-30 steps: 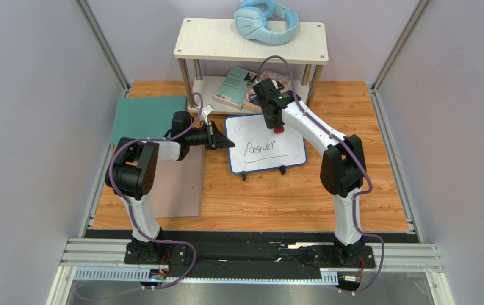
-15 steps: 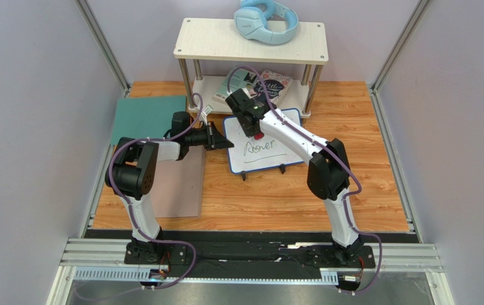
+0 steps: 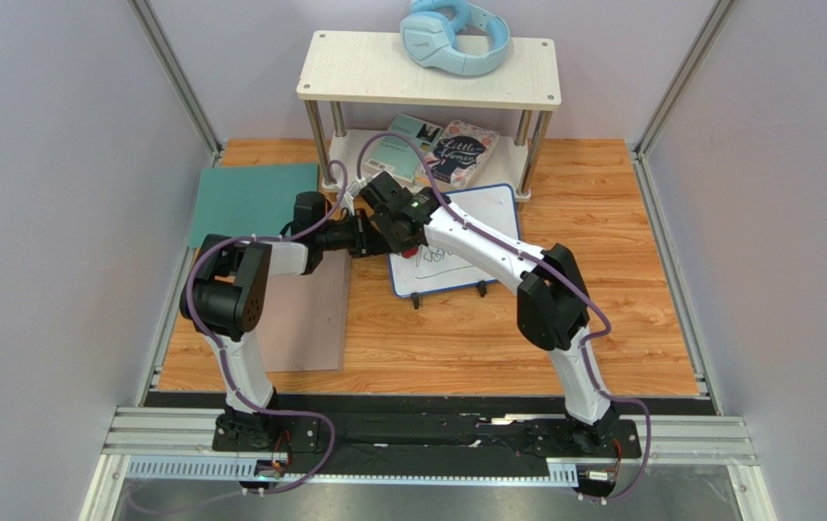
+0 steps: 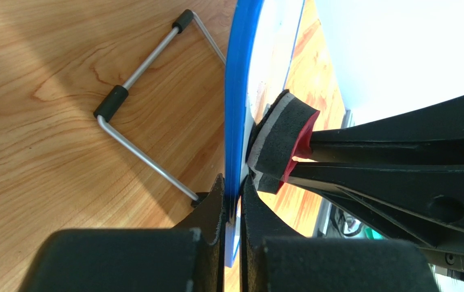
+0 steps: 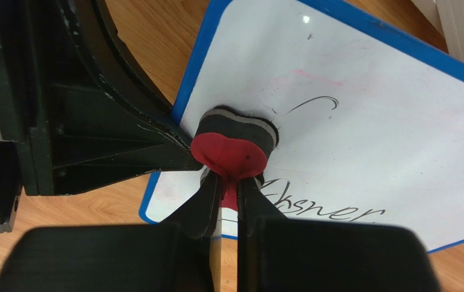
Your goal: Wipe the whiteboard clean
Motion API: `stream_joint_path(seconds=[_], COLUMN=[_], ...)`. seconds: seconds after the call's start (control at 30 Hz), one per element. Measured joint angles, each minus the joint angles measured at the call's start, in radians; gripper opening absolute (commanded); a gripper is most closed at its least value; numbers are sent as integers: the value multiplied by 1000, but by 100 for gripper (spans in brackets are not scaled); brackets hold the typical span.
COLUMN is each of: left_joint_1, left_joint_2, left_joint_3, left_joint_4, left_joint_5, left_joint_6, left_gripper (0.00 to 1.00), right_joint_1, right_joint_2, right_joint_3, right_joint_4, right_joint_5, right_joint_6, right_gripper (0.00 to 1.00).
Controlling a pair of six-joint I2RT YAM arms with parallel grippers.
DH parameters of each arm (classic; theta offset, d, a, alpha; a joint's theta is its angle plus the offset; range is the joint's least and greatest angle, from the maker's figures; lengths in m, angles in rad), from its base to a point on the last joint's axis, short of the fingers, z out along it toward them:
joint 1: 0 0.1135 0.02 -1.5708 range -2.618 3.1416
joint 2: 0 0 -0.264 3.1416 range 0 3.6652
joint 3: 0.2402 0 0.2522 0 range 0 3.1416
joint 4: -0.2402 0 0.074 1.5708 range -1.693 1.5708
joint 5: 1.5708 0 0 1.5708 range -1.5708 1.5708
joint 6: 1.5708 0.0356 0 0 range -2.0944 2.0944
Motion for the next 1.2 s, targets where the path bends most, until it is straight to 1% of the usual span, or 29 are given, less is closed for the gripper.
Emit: stream_joint_path(seconds=[0.43, 0.57, 0.77, 1.2], left_joint_1=[-2, -2, -2, -2], left_joint_2=[1, 1, 2, 1], left_joint_3=[0, 0, -2, -3], left_joint_4=[5, 1, 0, 1], left_joint_5=[5, 3, 2, 3], left_joint_6=[3, 6, 8, 10], left_gripper=[0, 0, 0, 0], right_joint_1=[-18, -17, -8, 22], right_joint_2=[-234, -269, -291, -293], right_joint_3=[-451, -529, -588, -608], right_joint_4=[423, 505, 561, 527], right_joint_5=[-26, -29, -10, 46], right_joint_6=[49, 57, 80, 131], right_gripper=[0, 0, 0, 0])
